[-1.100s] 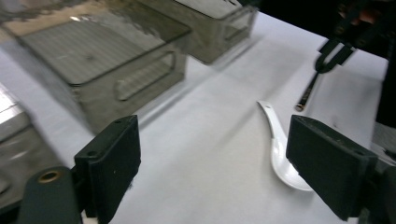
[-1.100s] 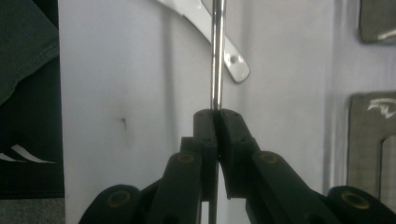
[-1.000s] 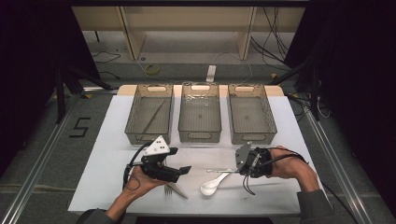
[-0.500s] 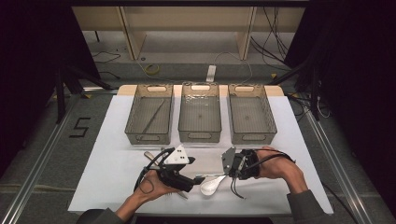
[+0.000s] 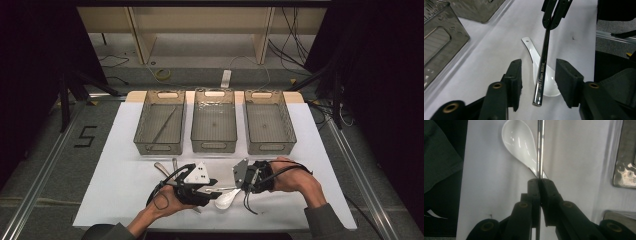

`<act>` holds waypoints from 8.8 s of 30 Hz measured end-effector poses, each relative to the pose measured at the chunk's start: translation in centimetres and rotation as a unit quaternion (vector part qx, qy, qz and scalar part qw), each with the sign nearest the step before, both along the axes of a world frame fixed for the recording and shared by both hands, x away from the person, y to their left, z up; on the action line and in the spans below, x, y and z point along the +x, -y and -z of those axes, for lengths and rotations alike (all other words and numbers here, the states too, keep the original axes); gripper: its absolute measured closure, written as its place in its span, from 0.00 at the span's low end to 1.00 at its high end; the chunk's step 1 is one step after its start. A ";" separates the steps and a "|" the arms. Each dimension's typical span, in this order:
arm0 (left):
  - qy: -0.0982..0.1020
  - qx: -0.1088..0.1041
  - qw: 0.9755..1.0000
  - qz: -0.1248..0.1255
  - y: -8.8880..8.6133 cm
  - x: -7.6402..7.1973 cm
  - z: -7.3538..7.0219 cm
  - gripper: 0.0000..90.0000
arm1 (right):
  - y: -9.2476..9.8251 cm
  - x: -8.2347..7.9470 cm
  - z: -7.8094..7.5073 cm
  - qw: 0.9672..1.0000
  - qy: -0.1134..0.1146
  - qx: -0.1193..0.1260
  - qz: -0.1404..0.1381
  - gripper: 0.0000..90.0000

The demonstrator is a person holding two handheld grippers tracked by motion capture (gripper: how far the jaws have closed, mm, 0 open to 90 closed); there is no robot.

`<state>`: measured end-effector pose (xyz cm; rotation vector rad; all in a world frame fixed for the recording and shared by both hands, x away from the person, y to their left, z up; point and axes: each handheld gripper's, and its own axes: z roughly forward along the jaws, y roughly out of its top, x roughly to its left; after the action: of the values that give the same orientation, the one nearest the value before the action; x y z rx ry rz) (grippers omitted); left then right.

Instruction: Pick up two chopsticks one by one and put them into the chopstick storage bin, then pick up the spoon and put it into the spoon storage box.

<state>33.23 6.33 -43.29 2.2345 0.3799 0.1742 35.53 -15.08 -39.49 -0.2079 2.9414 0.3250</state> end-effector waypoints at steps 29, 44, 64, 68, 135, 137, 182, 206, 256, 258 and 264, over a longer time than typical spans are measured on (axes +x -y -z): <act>0.019 -0.020 1.000 -0.009 -2.3 0.6 -1.1 0.92 | 0.8 -0.6 -2.1 0.995 0.033 0.084 0.029 0.60; 0.040 -0.069 0.988 -0.134 -6.1 2.0 -2.5 0.92 | 3.5 -0.4 -2.6 0.965 0.042 0.240 0.095 0.40; 0.053 -0.136 0.938 -0.313 -14.0 4.6 -3.0 0.92 | 3.6 0.4 1.4 0.968 -0.007 0.224 0.114 0.35; 0.048 -0.144 0.927 -0.342 -15.1 5.3 -2.8 0.92 | 3.4 0.4 1.5 0.968 -0.008 0.221 0.116 0.35; -0.002 -0.192 0.894 -0.406 -17.6 9.3 -2.0 0.28 | 3.5 1.1 2.3 0.977 -0.029 0.180 0.109 0.32; 0.001 -0.195 0.898 -0.394 -17.1 8.7 -2.2 0.26 | 3.2 1.3 2.7 0.979 -0.033 0.174 0.101 0.32; 0.015 -0.181 0.944 -0.276 -12.3 1.0 -2.7 0.17 | 0.7 2.5 6.2 0.991 -0.050 0.089 0.081 0.35; 0.021 -0.171 0.948 -0.267 -11.9 0.9 -2.7 0.17 | 0.7 2.9 6.8 0.990 -0.090 0.078 0.080 0.62; 0.027 -0.169 0.945 -0.280 -12.5 1.4 -2.7 0.17 | -0.3 9.2 -0.8 0.911 -0.006 0.254 0.324 0.96; 0.027 -0.171 0.944 -0.281 -12.5 1.5 -2.6 0.17 | -0.6 9.8 -1.1 0.908 -0.006 0.257 0.331 0.96; 0.029 -0.169 0.944 -0.283 -12.5 1.4 -2.7 0.17 | -1.8 11.6 -1.7 0.901 -0.005 0.258 0.349 0.96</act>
<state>34.68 18.80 -40.64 1.7304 0.9431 0.4412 47.13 -13.30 -37.76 0.8852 2.5758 0.9399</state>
